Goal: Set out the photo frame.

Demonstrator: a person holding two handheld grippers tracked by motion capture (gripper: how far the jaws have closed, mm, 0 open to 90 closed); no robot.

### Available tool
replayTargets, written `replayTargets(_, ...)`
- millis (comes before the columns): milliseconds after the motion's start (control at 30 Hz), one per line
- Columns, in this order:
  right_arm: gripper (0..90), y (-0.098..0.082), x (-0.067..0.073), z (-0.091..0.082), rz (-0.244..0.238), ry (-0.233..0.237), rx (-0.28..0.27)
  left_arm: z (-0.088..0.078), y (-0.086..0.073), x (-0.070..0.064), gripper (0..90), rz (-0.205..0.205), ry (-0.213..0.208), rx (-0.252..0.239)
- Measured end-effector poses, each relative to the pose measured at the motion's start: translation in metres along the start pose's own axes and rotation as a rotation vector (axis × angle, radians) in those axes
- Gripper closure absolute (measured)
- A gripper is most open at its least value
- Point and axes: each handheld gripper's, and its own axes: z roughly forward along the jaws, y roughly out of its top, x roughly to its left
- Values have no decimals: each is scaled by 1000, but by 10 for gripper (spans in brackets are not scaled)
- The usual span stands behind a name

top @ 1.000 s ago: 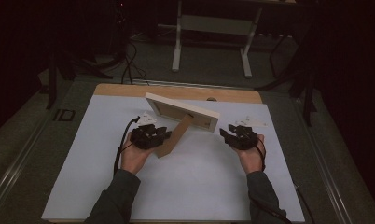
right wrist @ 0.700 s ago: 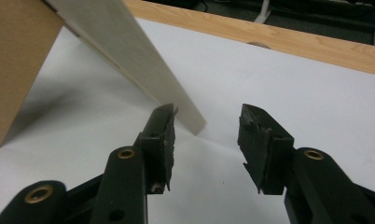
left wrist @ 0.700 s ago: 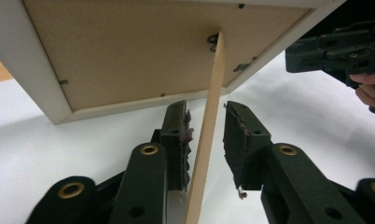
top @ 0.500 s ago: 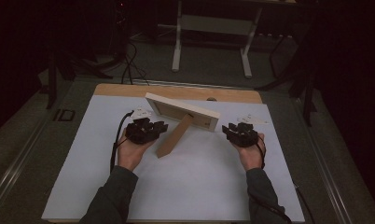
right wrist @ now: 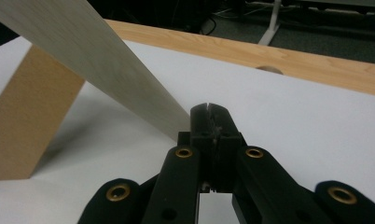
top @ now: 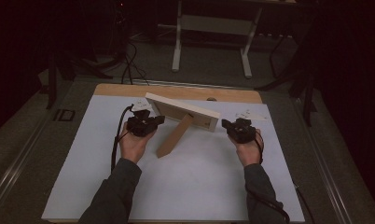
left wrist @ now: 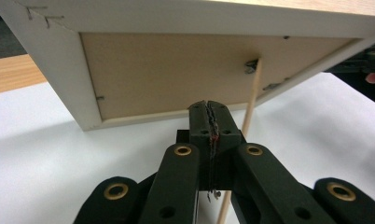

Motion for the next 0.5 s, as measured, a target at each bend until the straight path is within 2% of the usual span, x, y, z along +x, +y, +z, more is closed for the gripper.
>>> replayTargets(67, 897, 4, 3, 1, -17, 0, 6, 5, 4, 2, 900, -20, 6, -3)
replayTargets(300, 897, 11, 4, 3, -6, 5, -4, 11, 10, 3, 900, -31, 25, -3)
replayTargets(333, 897, 12, 3, 3, 4, 7, -11, 12, 11, 4, 900, -44, 29, -11)
replayTargets(500, 896, 14, 3, 3, 28, 17, -25, 17, 13, 5, 900, -44, 42, -2)
